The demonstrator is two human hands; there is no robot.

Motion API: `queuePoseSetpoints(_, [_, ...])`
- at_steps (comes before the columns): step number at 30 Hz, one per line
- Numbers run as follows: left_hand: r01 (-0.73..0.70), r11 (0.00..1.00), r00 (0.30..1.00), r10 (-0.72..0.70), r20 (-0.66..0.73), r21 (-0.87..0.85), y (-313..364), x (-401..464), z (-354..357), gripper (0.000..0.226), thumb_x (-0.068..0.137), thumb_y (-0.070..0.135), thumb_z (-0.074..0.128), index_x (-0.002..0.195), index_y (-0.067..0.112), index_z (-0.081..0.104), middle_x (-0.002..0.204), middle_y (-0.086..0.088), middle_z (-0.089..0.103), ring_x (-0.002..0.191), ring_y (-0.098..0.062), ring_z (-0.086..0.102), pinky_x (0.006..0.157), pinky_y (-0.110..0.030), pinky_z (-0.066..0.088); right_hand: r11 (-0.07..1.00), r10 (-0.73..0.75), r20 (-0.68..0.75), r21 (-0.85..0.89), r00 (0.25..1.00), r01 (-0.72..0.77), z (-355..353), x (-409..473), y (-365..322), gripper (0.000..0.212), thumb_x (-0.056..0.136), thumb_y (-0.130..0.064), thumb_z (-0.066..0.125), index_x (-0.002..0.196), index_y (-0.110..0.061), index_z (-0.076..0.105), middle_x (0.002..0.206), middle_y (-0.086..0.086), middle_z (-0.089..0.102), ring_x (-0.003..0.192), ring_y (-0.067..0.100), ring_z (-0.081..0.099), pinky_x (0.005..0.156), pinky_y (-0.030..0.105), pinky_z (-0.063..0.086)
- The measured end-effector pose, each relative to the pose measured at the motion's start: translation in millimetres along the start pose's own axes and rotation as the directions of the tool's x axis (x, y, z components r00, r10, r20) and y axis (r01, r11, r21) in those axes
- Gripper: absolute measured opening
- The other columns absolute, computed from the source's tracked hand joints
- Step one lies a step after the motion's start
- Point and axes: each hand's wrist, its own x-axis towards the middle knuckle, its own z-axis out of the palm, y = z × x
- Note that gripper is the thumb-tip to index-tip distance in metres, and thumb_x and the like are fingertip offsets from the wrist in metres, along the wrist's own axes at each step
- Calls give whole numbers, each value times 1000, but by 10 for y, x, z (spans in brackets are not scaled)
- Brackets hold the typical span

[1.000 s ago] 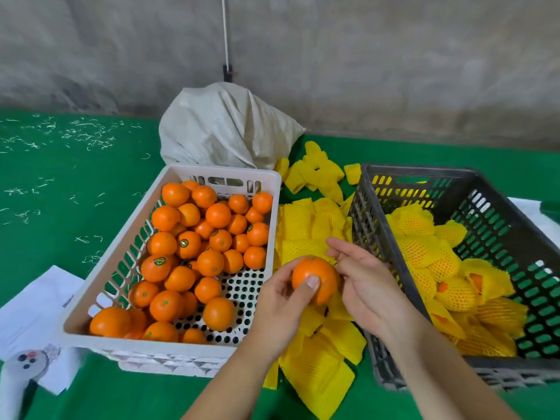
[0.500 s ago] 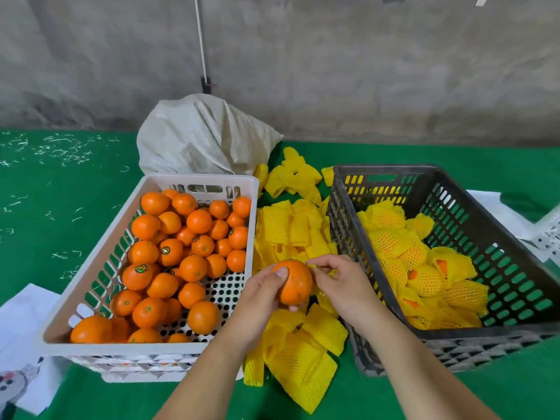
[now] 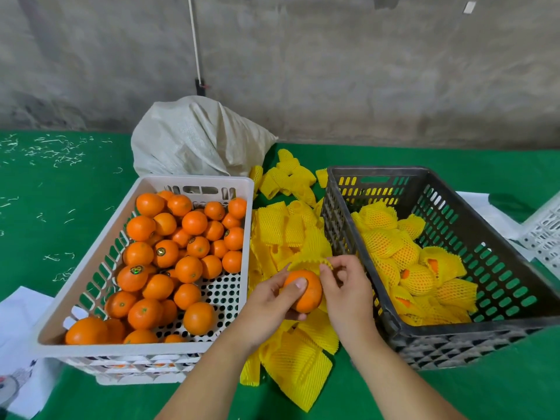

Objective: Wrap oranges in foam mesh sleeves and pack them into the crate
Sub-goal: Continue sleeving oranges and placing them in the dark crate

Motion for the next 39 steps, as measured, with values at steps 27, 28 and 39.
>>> queuePoseSetpoints(27, [-221, 972, 974, 216, -71, -79, -34, -13, -120, 69, 84, 41, 82, 145, 30, 51, 103, -7, 72, 77, -24, 67, 65, -32, 58, 864, -427, 232, -183, 874, 470, -195, -106, -416, 26, 92, -13, 54, 118, -15, 58, 126, -6, 56, 123, 8, 50, 98, 20, 44])
queuePoseSetpoints(28, [-224, 972, 974, 220, -58, -66, -27, -16, -105, 67, 84, 40, 82, 142, 26, 51, 107, -5, 72, 83, -21, 69, 68, -30, 58, 860, -438, 225, -177, 871, 478, -212, -97, -420, 26, 93, -15, 51, 116, -15, 62, 124, -5, 59, 122, 6, 51, 99, 18, 43])
queuePoseSetpoints(39, [-259, 944, 941, 199, -272, -203, -102, 83, -124, 40, 77, 22, 64, 117, 26, 64, 93, -10, 71, 72, -20, 64, 63, -32, 56, 823, -487, 256, -185, 835, 537, -69, -355, -370, 29, 92, -14, 60, 120, -13, 63, 115, -1, 54, 105, 17, 59, 85, 35, 54])
